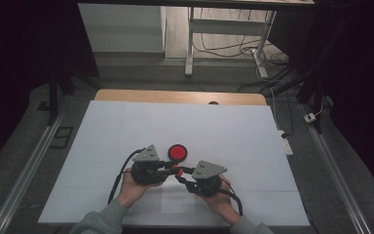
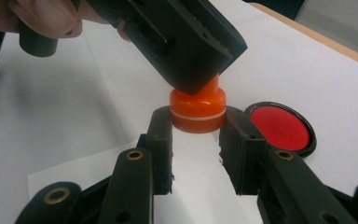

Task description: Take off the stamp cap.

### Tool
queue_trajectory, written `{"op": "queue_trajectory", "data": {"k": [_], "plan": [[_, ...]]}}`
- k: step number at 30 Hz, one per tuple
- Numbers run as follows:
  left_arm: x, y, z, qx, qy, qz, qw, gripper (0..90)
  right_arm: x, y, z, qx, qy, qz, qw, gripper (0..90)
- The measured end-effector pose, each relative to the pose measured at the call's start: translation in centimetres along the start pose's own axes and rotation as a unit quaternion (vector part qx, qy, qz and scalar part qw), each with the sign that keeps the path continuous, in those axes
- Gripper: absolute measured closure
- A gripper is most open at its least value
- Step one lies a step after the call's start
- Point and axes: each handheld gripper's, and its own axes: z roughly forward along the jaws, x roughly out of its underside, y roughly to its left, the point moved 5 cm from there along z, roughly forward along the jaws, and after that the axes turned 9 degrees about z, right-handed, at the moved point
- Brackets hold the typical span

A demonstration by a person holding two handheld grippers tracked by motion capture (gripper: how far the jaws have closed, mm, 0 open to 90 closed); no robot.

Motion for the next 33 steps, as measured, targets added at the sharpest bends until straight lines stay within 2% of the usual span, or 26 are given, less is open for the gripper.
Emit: {"op": "queue_trajectory", "data": {"k": [5, 12, 24, 33], "plan": [[0.05, -0.02, 0.05, -0.001, 0.003, 0.0, 1.0, 72.8, 0.07, -0.05, 0.03, -0.004, 0.001, 0.006, 1.0, 65.3], [0.14, 0.06, 0.01, 0.005, 0.001, -0.001, 1.0, 72.8, 0.05, 0.16, 0.0, 0.011, 0.006, -0.022, 0.9997, 65.4], [0.13, 0.04, 0.01, 0.001, 0.0, 0.0, 1.0, 72.9, 0.08, 0.15, 0.04, 0.01, -0.001, -0.01, 0.9999, 65.4], [0.15, 0.0, 0.06, 0.003, -0.003, 0.0, 1.0, 72.9, -0.01, 0.04, -0.09, 0.009, 0.011, -0.025, 0.9996, 65.5]]}}
